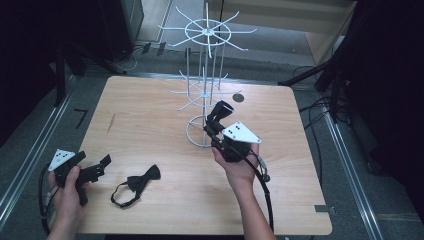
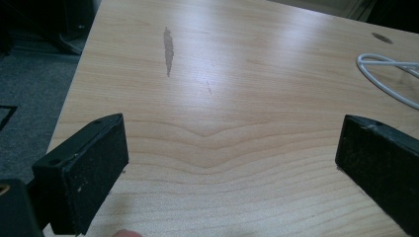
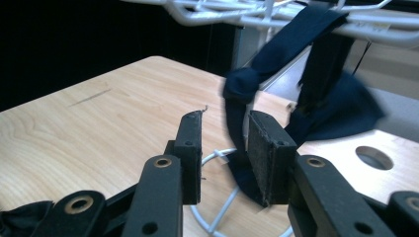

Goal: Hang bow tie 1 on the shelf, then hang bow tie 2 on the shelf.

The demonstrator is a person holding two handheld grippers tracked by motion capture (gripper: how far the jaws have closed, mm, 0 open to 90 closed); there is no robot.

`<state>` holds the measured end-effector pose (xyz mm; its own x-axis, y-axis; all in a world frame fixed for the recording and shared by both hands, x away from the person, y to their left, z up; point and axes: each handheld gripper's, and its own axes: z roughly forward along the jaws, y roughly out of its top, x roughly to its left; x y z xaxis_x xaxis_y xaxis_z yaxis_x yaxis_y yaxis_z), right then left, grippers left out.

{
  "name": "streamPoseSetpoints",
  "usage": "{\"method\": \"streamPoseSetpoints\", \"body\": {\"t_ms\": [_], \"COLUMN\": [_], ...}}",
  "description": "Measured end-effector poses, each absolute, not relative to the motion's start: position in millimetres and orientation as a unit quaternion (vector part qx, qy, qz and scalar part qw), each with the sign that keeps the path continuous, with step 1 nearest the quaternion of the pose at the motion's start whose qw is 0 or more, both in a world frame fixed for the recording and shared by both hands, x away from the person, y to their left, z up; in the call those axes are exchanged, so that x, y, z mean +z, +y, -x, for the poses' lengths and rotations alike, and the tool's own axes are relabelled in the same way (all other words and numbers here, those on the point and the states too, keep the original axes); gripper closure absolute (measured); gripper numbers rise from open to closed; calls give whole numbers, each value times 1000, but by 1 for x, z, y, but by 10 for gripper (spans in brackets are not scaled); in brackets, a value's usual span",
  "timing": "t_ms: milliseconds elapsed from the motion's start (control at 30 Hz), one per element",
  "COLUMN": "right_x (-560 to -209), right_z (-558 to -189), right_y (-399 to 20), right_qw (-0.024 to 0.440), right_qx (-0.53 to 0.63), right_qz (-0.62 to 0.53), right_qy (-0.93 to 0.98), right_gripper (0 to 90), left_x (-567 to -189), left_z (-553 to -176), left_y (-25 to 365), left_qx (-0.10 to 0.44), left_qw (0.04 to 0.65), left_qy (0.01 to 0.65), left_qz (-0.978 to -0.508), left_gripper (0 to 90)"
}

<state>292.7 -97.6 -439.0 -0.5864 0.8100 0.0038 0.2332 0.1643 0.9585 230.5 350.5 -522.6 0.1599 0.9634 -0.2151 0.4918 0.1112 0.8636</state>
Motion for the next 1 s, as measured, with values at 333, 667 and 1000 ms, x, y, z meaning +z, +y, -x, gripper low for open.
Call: {"method": "streamPoseSetpoints", "body": {"t_ms": [333,667,1000], "right_x": [-450,-461,-470], "right_z": [-286,-277,-271], "right_y": [-90,-73,-56], "right_qw": [255,234,213], "right_qx": [534,539,545], "right_qz": [-364,-355,-348], "right_qy": [719,727,732], "right_gripper": [663,643,637], "left_x": [-523,-523,-523], "left_z": [-230,-231,-231], "left_y": [350,351,351], "left_qx": [262,261,264], "left_qw": [453,454,454], "left_qy": [593,595,594], "left_qz": [-612,-610,-609], "left_gripper": [2,2,2]}}
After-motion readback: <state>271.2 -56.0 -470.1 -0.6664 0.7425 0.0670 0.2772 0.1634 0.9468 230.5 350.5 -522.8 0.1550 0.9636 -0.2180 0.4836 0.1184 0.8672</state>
